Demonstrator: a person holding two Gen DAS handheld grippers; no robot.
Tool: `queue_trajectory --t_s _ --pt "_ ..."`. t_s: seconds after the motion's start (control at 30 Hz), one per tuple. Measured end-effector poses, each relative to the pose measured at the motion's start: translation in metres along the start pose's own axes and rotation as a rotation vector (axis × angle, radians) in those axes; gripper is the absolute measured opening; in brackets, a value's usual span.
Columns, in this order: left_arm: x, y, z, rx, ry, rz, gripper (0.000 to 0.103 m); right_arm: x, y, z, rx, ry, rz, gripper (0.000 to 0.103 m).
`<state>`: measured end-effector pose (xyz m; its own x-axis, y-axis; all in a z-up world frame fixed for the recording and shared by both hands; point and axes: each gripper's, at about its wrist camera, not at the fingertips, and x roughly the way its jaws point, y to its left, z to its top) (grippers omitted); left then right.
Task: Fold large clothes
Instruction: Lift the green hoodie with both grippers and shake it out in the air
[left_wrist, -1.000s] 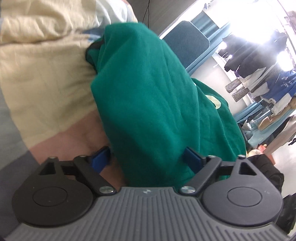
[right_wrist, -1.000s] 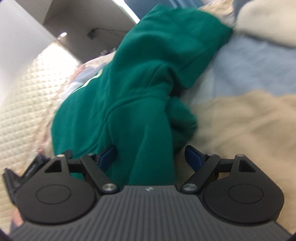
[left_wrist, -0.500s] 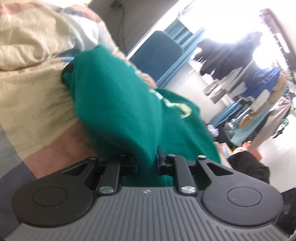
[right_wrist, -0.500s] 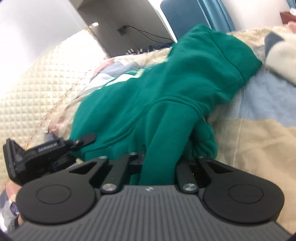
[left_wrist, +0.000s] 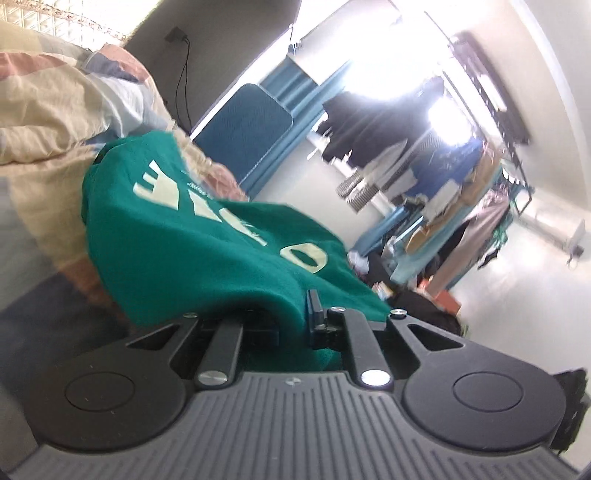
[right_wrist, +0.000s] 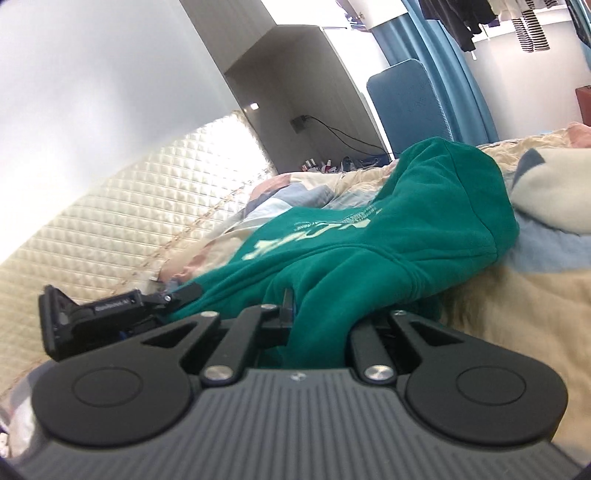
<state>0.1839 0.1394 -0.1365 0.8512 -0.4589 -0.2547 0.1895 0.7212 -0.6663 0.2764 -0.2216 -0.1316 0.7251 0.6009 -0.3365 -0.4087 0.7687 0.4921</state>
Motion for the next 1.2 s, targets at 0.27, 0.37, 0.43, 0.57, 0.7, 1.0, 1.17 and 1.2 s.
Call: queue_trajectory --t_s 0.27,0.37,0.43,0.57,0.7,1.0,1.17,1.2 --pt "0.013 0.019 -0.026 -0.087 0.134 0.086 0.021 -0.001 -0.009 -0.025 0.1 0.134 -0.085 0.012" --pt "0.015 0.025 -0.028 -0.112 0.139 0.082 0.047 0.0 -0.017 -0.031 0.177 0.154 -0.094 0.014" --pt "0.016 0.031 -0.028 -0.153 0.141 0.063 0.064 0.001 -0.024 -0.035 0.231 0.166 -0.084 0.018" --pt "0.02 0.039 -0.027 -0.266 0.136 0.014 0.077 -0.001 -0.033 -0.036 0.315 0.143 -0.087 0.073" --pt "0.029 0.049 -0.025 -0.367 0.143 0.003 0.083 -0.003 -0.055 -0.04 0.474 0.089 -0.108 0.08" --pt "0.054 0.054 -0.039 -0.355 0.242 0.099 0.084 0.032 -0.108 -0.047 0.683 0.137 -0.259 0.079" --pt "0.061 0.053 -0.046 -0.324 0.292 0.134 0.084 0.038 -0.127 -0.043 0.684 0.162 -0.4 0.081" --pt "0.063 0.053 -0.046 -0.326 0.297 0.13 0.084 0.04 -0.132 -0.042 0.686 0.164 -0.396 0.081"
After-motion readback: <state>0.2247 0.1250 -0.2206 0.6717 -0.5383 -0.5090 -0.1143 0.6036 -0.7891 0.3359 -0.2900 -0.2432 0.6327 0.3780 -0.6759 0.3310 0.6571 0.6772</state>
